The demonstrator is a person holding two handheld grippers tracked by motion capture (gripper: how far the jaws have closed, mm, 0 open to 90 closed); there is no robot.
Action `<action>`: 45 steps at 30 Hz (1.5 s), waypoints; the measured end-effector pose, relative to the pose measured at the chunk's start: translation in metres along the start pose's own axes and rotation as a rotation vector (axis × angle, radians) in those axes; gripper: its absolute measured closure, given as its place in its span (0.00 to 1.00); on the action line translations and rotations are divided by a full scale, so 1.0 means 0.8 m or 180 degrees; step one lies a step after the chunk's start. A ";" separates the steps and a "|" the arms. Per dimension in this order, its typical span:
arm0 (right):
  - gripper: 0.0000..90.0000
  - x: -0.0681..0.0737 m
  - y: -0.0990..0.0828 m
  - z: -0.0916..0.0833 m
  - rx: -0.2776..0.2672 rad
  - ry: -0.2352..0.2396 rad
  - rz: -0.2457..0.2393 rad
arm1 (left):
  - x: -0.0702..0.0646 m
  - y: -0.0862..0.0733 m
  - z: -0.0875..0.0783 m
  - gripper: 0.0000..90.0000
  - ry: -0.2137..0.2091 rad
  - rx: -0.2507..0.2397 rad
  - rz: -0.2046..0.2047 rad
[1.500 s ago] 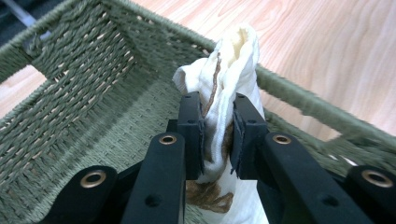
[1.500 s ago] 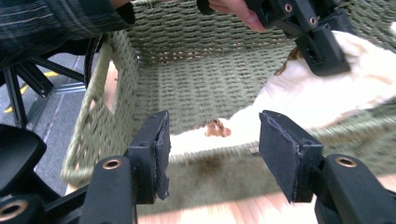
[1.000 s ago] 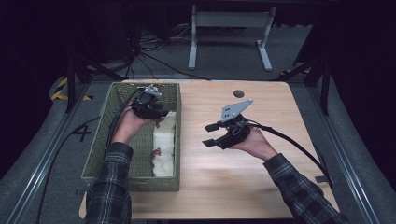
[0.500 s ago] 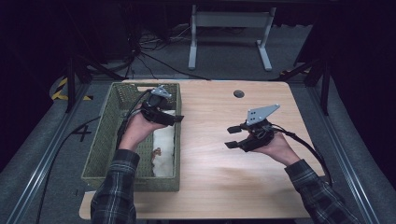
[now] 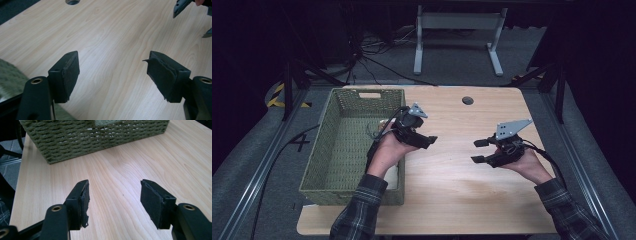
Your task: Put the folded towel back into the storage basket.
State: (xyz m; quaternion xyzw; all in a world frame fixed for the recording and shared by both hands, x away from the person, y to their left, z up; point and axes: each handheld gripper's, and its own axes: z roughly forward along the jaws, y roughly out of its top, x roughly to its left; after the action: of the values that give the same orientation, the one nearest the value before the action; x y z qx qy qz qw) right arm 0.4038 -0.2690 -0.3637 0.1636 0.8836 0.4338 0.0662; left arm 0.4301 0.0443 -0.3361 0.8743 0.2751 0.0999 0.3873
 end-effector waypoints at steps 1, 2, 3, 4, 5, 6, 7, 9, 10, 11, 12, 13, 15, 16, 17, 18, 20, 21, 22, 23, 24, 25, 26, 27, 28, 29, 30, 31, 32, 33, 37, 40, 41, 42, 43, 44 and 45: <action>0.45 0.000 -0.003 -0.001 0.0001 -0.0007 0.0004 | -0.006 0.001 0.004 0.30 0.0015 0.0015 0.0025; 0.45 0.000 -0.007 -0.002 0.0005 -0.0016 0.0018 | -0.013 0.001 0.008 0.30 0.0049 0.0027 0.0025; 0.45 0.001 -0.011 -0.003 0.0018 -0.0029 0.0021 | -0.018 0.001 0.010 0.30 0.0066 0.0029 0.0037; 0.45 0.001 -0.013 -0.004 0.0031 -0.0038 0.0030 | -0.024 0.002 0.014 0.30 0.0047 0.0024 0.0046; 0.45 0.001 -0.017 -0.004 0.0030 -0.0044 0.0036 | -0.031 0.002 0.017 0.30 0.0030 0.0030 0.0047; 0.45 0.002 -0.020 -0.005 0.0029 -0.0044 0.0046 | -0.038 0.003 0.021 0.30 0.0027 0.0035 0.0057; 0.45 0.001 -0.024 -0.005 0.0032 -0.0050 0.0055 | -0.046 0.003 0.026 0.30 0.0013 0.0015 0.0059; 0.45 0.001 -0.033 -0.006 0.0037 -0.0053 0.0094 | -0.057 0.004 0.032 0.30 0.0013 0.0039 0.0103; 0.45 0.001 -0.036 -0.007 0.0036 -0.0053 0.0106 | -0.063 0.003 0.037 0.30 0.0004 0.0051 0.0084; 0.45 0.001 -0.040 -0.007 0.0032 -0.0062 0.0116 | -0.067 0.002 0.041 0.30 -0.0008 0.0057 0.0090; 0.45 0.001 -0.044 -0.008 0.0043 -0.0061 0.0137 | -0.071 0.000 0.046 0.30 -0.0013 0.0062 0.0093; 0.45 0.001 -0.047 -0.008 0.0043 -0.0077 0.0139 | -0.074 -0.001 0.049 0.30 -0.0010 0.0081 0.0109; 0.45 0.002 -0.055 -0.009 0.0045 -0.0078 0.0162 | -0.083 -0.007 0.061 0.30 -0.0022 0.0123 0.0108; 0.44 0.002 -0.059 -0.009 0.0053 -0.0087 0.0169 | -0.085 -0.010 0.066 0.30 -0.0052 0.0124 0.0115; 0.44 0.002 -0.062 -0.009 0.0074 -0.0094 0.0178 | -0.087 -0.014 0.071 0.30 -0.0075 0.0138 0.0113; 0.44 0.003 -0.065 -0.009 0.0090 -0.0097 0.0182 | -0.090 -0.017 0.076 0.30 -0.0094 0.0133 0.0094; 0.43 0.003 -0.071 -0.009 0.0103 -0.0132 0.0196 | -0.093 -0.025 0.086 0.30 -0.0141 0.0158 0.0093; 0.43 0.004 -0.077 -0.010 0.0112 -0.0145 0.0219 | -0.095 -0.029 0.091 0.30 -0.0154 0.0159 0.0077; 0.43 0.004 -0.077 -0.010 0.0112 -0.0145 0.0219 | -0.095 -0.029 0.091 0.30 -0.0154 0.0159 0.0077; 0.42 0.004 -0.087 -0.009 0.0151 -0.0170 0.0248 | -0.100 -0.037 0.100 0.30 -0.0191 0.0181 0.0087; 0.42 0.004 -0.091 -0.008 0.0173 -0.0169 0.0260 | -0.103 -0.041 0.104 0.30 -0.0204 0.0196 0.0091; 0.42 0.004 -0.096 -0.008 0.0204 -0.0181 0.0276 | -0.105 -0.043 0.107 0.30 -0.0217 0.0192 0.0096; 0.42 0.004 -0.096 -0.008 0.0204 -0.0181 0.0276 | -0.105 -0.043 0.107 0.30 -0.0217 0.0192 0.0096; 0.41 0.005 -0.099 -0.007 0.0221 -0.0185 0.0279 | -0.107 -0.047 0.111 0.30 -0.0217 0.0189 0.0090; 0.41 0.005 -0.103 -0.006 0.0245 -0.0183 0.0293 | -0.109 -0.049 0.113 0.30 -0.0223 0.0197 0.0091; 0.40 0.007 -0.110 -0.005 0.0287 -0.0205 0.0314 | -0.112 -0.055 0.120 0.30 -0.0234 0.0195 0.0089; 0.40 0.007 -0.113 -0.004 0.0291 -0.0218 0.0318 | -0.113 -0.057 0.122 0.30 -0.0236 0.0202 0.0090; 0.40 0.008 -0.115 -0.004 0.0296 -0.0228 0.0324 | -0.114 -0.059 0.125 0.30 -0.0241 0.0202 0.0111; 0.40 0.009 -0.118 -0.003 0.0310 -0.0239 0.0331 | -0.116 -0.062 0.127 0.30 -0.0251 0.0198 0.0103; 0.39 0.010 -0.122 -0.002 0.0314 -0.0252 0.0342 | -0.116 -0.064 0.130 0.30 -0.0255 0.0190 0.0106; 0.36 0.013 -0.135 0.000 0.0364 -0.0341 0.0367 | -0.120 -0.070 0.138 0.28 -0.0257 0.0210 0.0115; 0.31 0.015 -0.142 0.000 0.0410 -0.0445 0.0387 | -0.123 -0.075 0.145 0.25 -0.0231 0.0280 0.0182; 0.31 0.017 -0.144 0.001 0.0446 -0.0485 0.0360 | -0.125 -0.077 0.147 0.24 -0.0216 0.0321 0.0188; 0.30 0.018 -0.146 0.002 0.0454 -0.0539 0.0327 | -0.125 -0.078 0.149 0.22 -0.0217 0.0316 0.0193; 0.30 0.020 -0.148 0.002 0.0460 -0.0562 0.0307 | -0.126 -0.079 0.152 0.21 -0.0217 0.0350 0.0228; 0.29 0.021 -0.151 0.004 0.0450 -0.0585 0.0287 | -0.127 -0.080 0.154 0.19 -0.0190 0.0363 0.0259; 0.28 0.021 -0.154 0.005 0.0430 -0.0601 0.0290 | -0.127 -0.080 0.155 0.18 -0.0173 0.0374 0.0277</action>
State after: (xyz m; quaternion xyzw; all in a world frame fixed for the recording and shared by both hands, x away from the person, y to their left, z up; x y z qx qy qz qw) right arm 0.3605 -0.3301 -0.4626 0.2478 0.8923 0.3585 0.1181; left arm 0.3679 -0.0544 -0.4632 0.9090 0.2316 0.0765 0.3379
